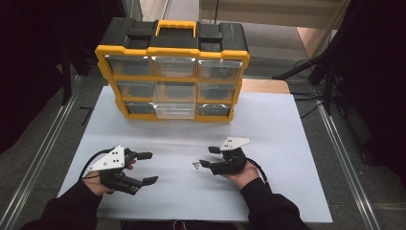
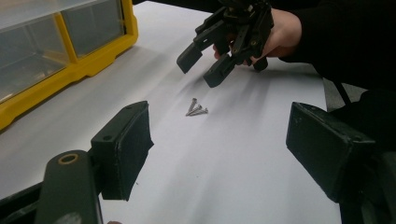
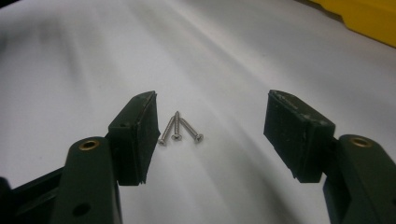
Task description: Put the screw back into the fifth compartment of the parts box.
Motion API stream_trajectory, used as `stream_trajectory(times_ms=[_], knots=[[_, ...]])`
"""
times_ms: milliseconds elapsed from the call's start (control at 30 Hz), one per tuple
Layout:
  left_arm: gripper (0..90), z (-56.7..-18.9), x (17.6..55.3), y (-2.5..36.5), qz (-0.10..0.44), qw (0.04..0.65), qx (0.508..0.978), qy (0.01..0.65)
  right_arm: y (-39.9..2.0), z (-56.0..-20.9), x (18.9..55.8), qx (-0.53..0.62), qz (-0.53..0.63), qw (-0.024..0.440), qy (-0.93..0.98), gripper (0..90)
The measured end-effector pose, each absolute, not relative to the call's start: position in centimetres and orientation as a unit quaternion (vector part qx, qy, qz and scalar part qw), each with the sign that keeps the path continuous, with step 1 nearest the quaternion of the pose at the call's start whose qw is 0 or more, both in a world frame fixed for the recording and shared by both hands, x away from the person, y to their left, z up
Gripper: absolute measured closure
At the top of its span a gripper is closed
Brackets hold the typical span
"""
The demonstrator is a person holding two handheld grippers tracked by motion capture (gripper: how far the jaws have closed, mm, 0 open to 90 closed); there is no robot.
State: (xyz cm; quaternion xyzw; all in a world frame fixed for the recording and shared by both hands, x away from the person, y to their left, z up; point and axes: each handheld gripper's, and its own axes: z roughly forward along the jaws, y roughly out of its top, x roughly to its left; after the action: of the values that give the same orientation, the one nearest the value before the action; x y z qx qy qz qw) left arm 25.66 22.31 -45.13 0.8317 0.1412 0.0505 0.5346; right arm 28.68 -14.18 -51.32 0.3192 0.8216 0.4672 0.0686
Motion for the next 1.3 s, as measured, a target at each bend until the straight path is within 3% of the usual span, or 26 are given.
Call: stream_trajectory(times_ms=[300, 633, 1033, 1300], knots=[[21.8, -45.1, 25.6, 22.3, 0.052, 0.538, 0.829, 0.142, -13.3, -51.7, 28.9, 0.308, 0.441, 0.071, 0.84, 46.3], [21.8, -45.1, 25.6, 22.2, 0.053, 0.535, 0.831, 0.139, -12.8, -51.8, 29.4, 0.302, 0.424, 0.08, 0.85, 63.8], [21.8, -45.1, 25.7, 22.3, 0.053, 0.536, 0.83, 0.142, -12.0, -51.9, 29.8, 0.297, 0.4, 0.074, 0.864, 74.3], [21.8, -45.1, 25.7, 22.3, 0.055, 0.536, 0.83, 0.143, -11.6, -51.9, 29.8, 0.278, 0.396, 0.083, 0.871, 73.5]])
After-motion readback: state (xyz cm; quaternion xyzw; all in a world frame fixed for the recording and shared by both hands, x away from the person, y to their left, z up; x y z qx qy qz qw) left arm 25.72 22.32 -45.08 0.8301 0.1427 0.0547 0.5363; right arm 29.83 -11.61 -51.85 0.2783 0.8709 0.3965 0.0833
